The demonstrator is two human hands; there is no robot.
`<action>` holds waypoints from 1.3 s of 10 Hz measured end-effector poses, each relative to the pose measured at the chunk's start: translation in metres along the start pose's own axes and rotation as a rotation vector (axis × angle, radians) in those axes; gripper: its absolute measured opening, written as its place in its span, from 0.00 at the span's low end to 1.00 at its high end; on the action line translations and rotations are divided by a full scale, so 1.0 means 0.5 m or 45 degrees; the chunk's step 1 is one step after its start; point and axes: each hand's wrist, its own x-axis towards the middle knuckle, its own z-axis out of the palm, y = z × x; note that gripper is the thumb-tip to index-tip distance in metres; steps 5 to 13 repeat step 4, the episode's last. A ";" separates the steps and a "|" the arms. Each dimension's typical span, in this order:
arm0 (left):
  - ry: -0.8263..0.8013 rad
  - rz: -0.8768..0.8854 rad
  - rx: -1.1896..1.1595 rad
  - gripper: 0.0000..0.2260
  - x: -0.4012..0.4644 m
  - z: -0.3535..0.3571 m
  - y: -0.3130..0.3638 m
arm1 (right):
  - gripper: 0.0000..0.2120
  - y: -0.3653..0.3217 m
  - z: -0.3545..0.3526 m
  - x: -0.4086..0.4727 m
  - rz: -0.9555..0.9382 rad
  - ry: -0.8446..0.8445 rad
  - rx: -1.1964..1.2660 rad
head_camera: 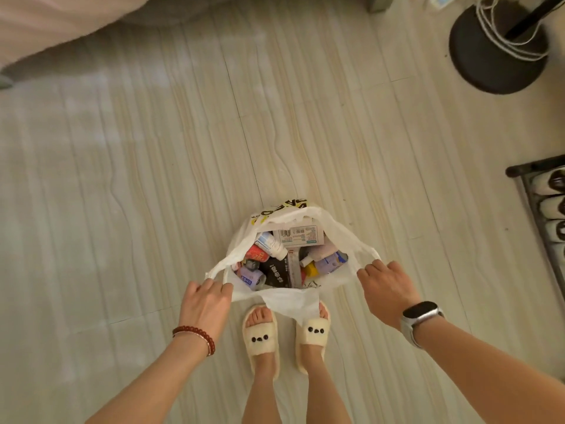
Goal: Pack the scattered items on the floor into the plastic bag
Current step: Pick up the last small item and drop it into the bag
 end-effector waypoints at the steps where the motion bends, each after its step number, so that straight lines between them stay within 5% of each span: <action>1: 0.040 -0.106 -0.080 0.15 0.052 -0.022 0.023 | 0.14 -0.008 -0.021 0.057 0.053 0.005 0.122; 3: -0.024 -0.282 -0.226 0.17 0.109 -0.066 0.087 | 0.15 -0.040 -0.057 0.094 0.089 0.013 0.090; 4: 0.168 -0.195 -0.327 0.18 0.082 -0.056 0.100 | 0.17 -0.047 -0.070 0.071 0.113 0.114 0.384; 13: 0.168 -0.195 -0.327 0.18 0.082 -0.056 0.100 | 0.17 -0.047 -0.070 0.071 0.113 0.114 0.384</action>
